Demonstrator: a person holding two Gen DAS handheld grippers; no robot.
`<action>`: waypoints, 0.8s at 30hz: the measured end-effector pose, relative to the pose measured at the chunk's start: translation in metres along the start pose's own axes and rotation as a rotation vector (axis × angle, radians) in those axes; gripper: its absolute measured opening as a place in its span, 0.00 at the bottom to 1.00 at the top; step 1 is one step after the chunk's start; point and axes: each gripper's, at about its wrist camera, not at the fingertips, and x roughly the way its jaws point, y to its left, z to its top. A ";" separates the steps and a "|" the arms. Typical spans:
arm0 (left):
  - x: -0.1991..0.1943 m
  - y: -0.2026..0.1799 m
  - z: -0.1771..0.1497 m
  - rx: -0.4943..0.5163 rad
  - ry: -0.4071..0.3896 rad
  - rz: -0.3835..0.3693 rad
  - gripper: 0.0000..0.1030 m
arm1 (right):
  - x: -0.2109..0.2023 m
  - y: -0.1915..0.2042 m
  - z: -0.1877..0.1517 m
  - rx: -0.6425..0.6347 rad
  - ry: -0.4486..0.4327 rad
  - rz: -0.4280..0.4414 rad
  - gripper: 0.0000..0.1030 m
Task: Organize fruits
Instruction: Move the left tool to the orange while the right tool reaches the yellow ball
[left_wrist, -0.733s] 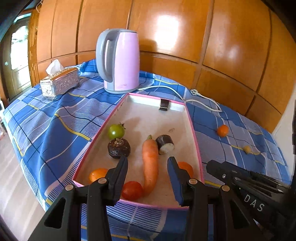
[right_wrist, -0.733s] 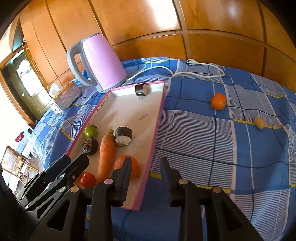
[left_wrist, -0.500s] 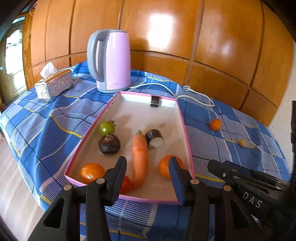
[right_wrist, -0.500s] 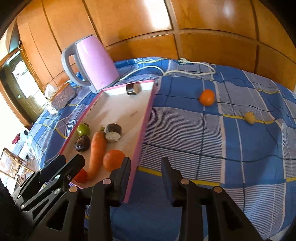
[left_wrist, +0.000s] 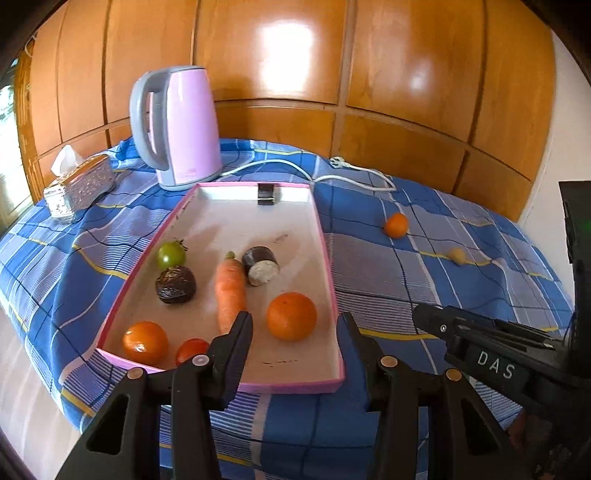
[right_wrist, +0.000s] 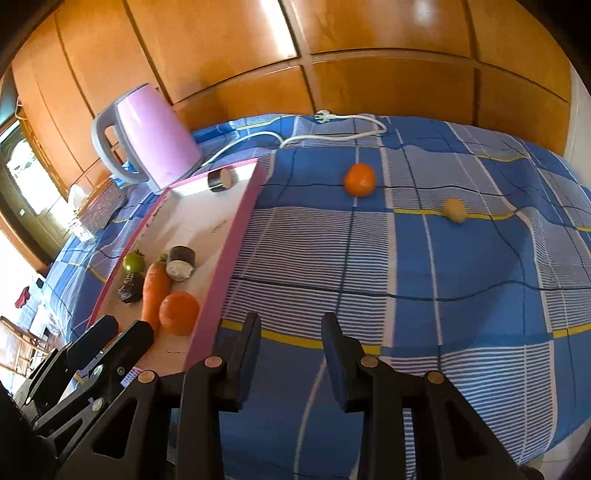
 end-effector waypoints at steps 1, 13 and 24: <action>0.001 -0.002 0.000 0.006 0.003 -0.002 0.46 | 0.001 -0.004 -0.001 0.008 0.002 -0.005 0.33; 0.011 -0.032 -0.007 0.112 0.033 -0.060 0.46 | 0.001 -0.043 -0.007 0.082 0.011 -0.052 0.33; 0.026 -0.068 -0.009 0.214 0.071 -0.128 0.47 | 0.001 -0.099 -0.007 0.197 0.003 -0.127 0.33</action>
